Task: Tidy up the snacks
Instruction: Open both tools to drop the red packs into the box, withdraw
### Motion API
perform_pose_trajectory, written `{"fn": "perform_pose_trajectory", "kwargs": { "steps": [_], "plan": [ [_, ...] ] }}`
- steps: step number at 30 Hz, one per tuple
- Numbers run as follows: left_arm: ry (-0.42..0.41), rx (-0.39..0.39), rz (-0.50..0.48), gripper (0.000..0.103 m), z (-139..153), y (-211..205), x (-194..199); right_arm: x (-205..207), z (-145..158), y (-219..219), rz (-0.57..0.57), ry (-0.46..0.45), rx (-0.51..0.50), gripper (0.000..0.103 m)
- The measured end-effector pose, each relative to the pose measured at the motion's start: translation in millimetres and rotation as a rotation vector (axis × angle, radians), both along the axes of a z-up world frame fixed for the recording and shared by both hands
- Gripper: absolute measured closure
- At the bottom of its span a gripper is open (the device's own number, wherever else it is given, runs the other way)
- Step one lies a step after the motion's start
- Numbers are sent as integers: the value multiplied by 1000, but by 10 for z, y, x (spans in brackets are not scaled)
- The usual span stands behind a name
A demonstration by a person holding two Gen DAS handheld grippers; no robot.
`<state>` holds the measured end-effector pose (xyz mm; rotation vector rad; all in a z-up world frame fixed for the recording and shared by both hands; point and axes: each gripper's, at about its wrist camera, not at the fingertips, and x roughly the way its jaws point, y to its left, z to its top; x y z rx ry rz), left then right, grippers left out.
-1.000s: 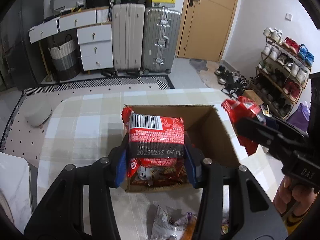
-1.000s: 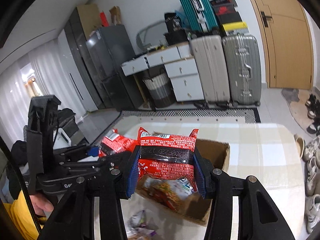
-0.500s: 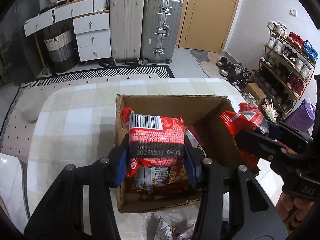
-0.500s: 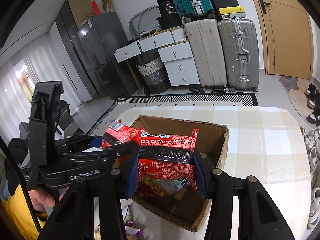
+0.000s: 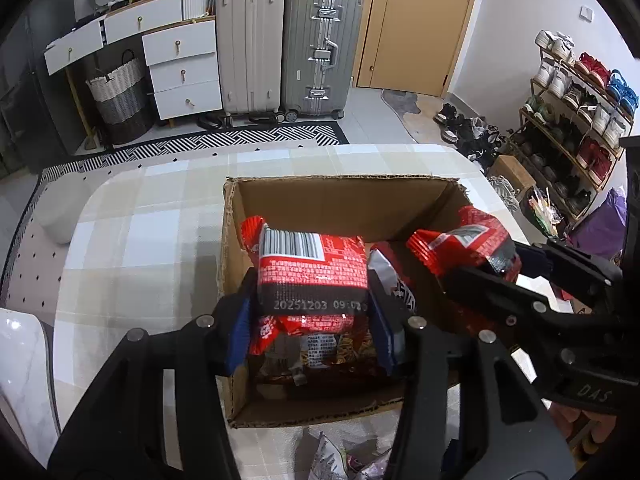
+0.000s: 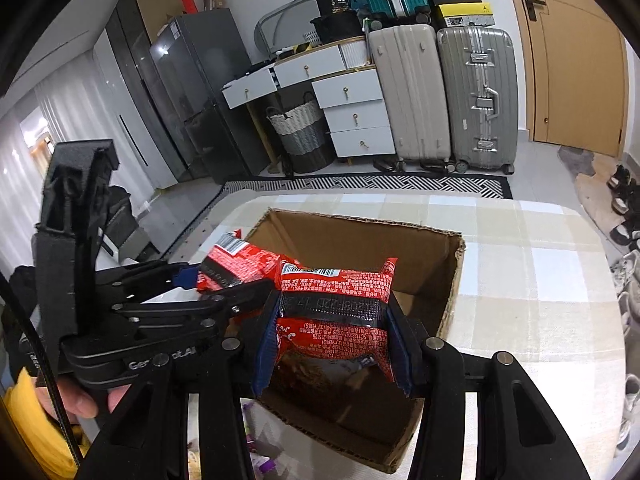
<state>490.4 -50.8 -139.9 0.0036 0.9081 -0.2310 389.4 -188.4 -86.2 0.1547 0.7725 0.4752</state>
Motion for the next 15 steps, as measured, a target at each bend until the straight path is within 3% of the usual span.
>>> {"fn": "perform_pose_trajectory", "kwargs": {
  "steps": [15],
  "plan": [
    [-29,1,9,40,262,157,-450,36,-79,115,11,34,-33,55]
  ]
}}
